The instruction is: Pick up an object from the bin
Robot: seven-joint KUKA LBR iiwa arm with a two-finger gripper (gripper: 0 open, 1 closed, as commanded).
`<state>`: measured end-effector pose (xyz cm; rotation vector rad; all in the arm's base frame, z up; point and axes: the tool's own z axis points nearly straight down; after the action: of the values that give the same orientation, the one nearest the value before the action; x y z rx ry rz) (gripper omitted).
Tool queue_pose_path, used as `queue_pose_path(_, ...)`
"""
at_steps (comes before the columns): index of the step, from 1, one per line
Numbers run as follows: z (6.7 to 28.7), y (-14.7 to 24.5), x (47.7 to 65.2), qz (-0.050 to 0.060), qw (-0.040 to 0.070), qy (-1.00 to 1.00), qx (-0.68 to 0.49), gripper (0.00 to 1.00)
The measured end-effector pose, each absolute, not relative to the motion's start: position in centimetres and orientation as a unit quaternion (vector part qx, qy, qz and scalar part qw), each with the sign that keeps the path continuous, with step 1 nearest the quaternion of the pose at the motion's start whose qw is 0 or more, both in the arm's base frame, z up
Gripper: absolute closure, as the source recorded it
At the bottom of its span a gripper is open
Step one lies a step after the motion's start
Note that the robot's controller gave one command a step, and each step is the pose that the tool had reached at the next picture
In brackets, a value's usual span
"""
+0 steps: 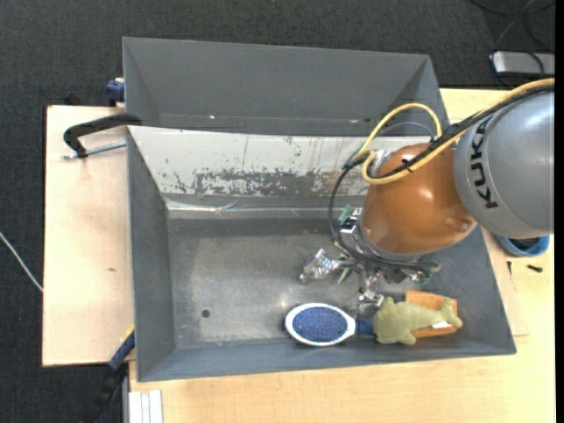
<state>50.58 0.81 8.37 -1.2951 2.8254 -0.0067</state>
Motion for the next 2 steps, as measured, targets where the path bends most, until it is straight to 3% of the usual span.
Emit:
queue_pose_path(1, 11.9, 7.1, 49.6, 0.000, 0.008, 0.899, -0.437, 0.00)
queue_pose_path(2, 7.4, 9.2, 49.8, -0.005, 0.009, 0.821, -0.571, 0.00)
